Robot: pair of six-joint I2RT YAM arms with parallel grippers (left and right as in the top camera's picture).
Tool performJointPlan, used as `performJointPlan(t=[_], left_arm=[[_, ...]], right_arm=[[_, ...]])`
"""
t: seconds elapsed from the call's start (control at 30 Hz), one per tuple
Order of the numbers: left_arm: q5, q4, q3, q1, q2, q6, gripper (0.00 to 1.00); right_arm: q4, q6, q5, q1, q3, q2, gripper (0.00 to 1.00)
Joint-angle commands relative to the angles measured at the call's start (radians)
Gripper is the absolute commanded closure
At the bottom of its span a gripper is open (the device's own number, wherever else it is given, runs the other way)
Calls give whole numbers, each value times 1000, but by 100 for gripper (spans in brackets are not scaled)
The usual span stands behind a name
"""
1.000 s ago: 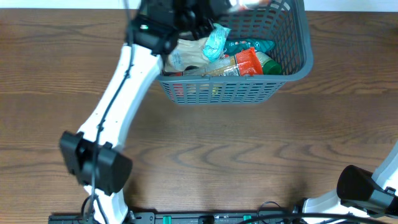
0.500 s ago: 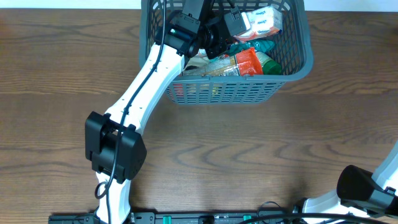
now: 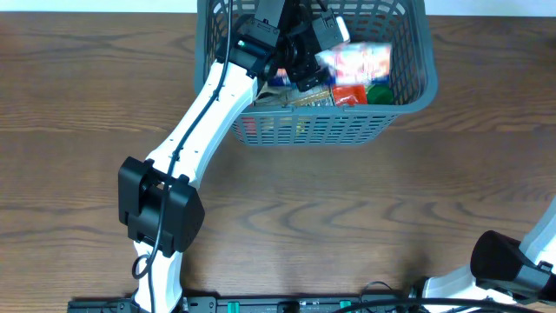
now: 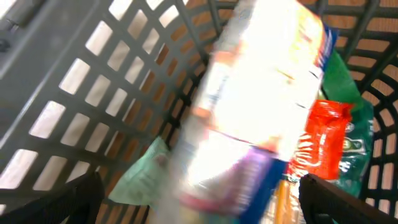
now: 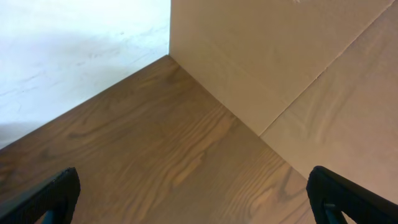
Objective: Pack container
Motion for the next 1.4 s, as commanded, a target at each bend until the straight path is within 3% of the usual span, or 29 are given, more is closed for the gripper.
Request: performJointPlan(t=[0.0,0.3,0.4,0.57,0.9,1.37], left_arm=[[-88,11,27,3,-50,2,2],[-402,40,32,28,-236,-8,2],[-499,39,32,71,-317,-101,2],[-681,-24,32,198,-450,-355,2],[-705,-276,32,500,-561,-505,1],[-705,-296,30,528,-563,-504,1]], right_arm=[[-1,15,6,-5,0,-4,1],[-1,15,6,-5,0,-4,1],[-1,14,6,-5,0,-4,1],[-1,15,6,-5,0,-4,1],[-1,15,6,-5,0,-4,1],[-1,15,6,-5,0,-4,1]])
